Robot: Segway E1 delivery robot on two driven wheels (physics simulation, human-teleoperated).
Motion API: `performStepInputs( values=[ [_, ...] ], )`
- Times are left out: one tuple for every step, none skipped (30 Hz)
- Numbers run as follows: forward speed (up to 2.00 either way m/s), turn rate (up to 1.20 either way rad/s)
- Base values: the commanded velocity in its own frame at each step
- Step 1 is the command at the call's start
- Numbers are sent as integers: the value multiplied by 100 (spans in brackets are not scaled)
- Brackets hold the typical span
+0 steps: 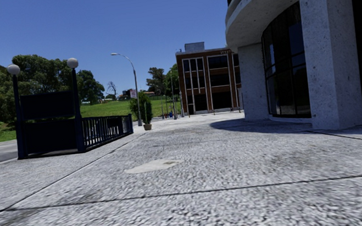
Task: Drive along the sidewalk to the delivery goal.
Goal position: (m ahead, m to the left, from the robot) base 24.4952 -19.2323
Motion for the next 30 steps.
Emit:
performStepInputs(
  values=[
    [200, 0],
    [200, 0],
    [200, 0],
    [200, 0],
    [200, 0],
    [200, 0],
    [200, 0],
    [200, 0],
    [200, 0],
    [200, 0],
    [200, 0],
    [200, 0],
    [200, 0],
    [200, 0],
    [200, 0],
    [200, 0],
    [200, 0],
    [200, 0],
    [200, 0],
    [200, 0],
    [200, 0],
    [200, 0],
    [200, 0],
    [200, 0],
    [200, 0],
    [200, 0],
    [200, 0],
    [200, 0],
    [200, 0],
    [200, 0]
  ],
)
